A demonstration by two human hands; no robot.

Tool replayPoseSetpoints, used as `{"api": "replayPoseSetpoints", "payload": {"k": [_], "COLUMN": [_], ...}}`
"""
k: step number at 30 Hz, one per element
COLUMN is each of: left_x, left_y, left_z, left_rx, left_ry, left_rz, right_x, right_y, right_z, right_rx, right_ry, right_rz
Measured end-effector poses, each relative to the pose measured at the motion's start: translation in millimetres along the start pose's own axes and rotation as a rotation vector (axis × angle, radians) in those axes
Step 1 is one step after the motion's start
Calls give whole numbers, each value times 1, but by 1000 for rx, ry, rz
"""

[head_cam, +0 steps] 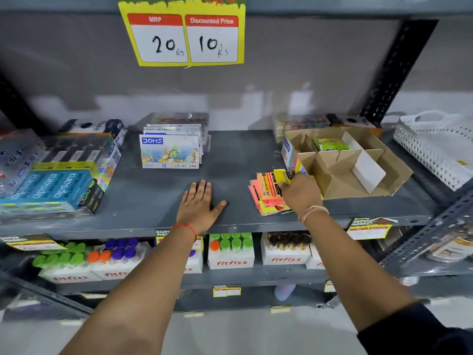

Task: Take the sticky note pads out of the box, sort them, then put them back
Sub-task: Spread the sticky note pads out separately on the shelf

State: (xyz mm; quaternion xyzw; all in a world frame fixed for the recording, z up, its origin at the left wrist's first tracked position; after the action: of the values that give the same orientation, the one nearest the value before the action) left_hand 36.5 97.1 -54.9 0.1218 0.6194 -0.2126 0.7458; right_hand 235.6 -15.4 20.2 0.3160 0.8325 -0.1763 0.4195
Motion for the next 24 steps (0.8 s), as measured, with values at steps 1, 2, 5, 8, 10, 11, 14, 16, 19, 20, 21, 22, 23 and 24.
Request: {"api": "replayPoseSetpoints", "payload": {"k": [1,2,5,8,10,11,14,16,19,20,21,22,23,24], "left_x": [0,0,-1,-1,-1,-1,-1,-1,-2,-3,-3,-3,-3,-3], "left_y": [0,0,0,-1,-1,-1,-1,-1,-1,-1,-1,-1,-1,-1], "left_z": [-1,-2,-2,-1,-2,-2,-3,-3,-3,-2,-2,-2,-2,-3], "left_rx": [3,7,14,17,14,13,20,22,28,31,32,32,30,29], "left_ry": [1,1,-6,-4,-4,-6,-7,-6,-2,-1,-1,-2,-1,1], "left_rz": [-4,-7,-8,-15,-26,-30,-24,-23,-28,-29,-28,-25,-22,-19], "right_x": [-6,-12,-19,1,10,10,8,9,12,14,16,18,18,16], "right_y": [0,-1,-4,-13,-11,-6,3,6,11,14,18,22,25,26], "right_z": [-3,-6,-21,-24,-16,-12,-8,-11,-16,-17,-17,-17,-18,-20], "right_rx": [-41,-82,-248,-387,-389,-377,-373,-408,-495,-513,-521,-513,-496,-473], "right_ry": [-68,-128,-204,-260,-367,-377,-424,-539,-709,-737,-742,-726,-708,-670], "right_rz": [26,49,29,-199,-256,-243,-225,-249,-248,-255,-270,-294,-321,-356]}}
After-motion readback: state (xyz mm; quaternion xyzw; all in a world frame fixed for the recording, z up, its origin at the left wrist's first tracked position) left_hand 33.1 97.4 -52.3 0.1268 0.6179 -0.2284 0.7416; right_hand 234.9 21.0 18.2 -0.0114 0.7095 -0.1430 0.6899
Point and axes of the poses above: each hand's wrist, its own y-axis towards the middle knuckle, its own x-axis out of the palm, z = x × y, the point moved 6 cm from there along y, towards the middle knuckle, and after that the axes turned 2 degrees about -x, right-handed, at the moved point
